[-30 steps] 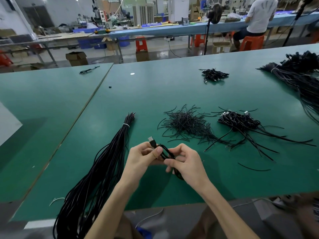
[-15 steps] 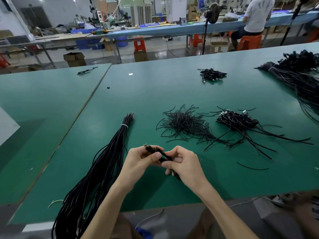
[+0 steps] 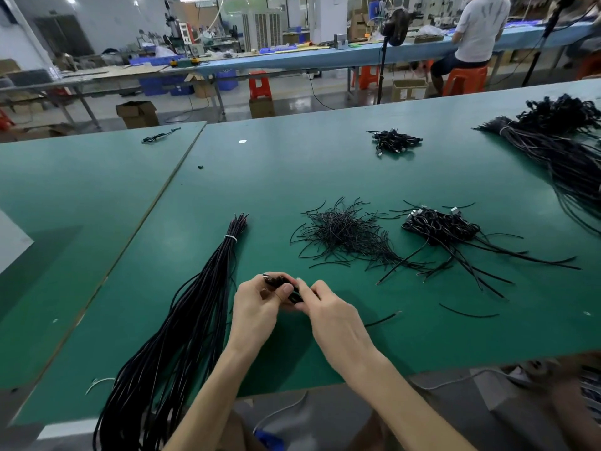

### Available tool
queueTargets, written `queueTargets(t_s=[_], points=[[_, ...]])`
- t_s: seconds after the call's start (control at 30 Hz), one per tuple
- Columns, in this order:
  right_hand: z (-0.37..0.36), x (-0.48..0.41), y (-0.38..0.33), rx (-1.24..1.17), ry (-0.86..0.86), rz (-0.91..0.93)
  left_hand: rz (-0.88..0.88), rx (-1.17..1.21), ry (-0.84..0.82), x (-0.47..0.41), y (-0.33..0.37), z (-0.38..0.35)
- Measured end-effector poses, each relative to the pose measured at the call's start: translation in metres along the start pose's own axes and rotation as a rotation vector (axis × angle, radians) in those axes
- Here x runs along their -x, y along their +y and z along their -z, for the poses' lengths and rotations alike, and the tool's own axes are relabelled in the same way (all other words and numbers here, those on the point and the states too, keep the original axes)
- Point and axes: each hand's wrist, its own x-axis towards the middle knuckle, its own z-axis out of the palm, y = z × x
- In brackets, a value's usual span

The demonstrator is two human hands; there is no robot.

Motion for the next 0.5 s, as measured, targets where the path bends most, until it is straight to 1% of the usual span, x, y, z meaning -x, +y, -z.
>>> queueTargets(t_s=[0.13,0.2,0.3,0.4,0.5], points=[[0.0021,0.0021,-0.0051,0.076,0.033,-0.004,0.075,0.005,0.054,-0.0016,-0.0043,-0.0028],[0.0027,0.0010,-0.0056,0.034,0.018,-0.010,0.125,0.035,0.070,-0.0027,-0.0056,-0.0035],[0.0012,-0.0005,-0.0005,-0.021,0.000,-0.023,0.158,0.056,0.051,-0.0038,-0.0054,-0.0037],[0.0022,-0.0018,0.0025,-0.084,-0.025,-0.053,0.209,0.130,0.034,-0.0042,-0.0037,-0.0046],[0.0049,-0.0021,0.0027,-0.150,-0.040,-0.094,0.217,0.168,0.020,-0.0041,-0.0013,-0.0037]])
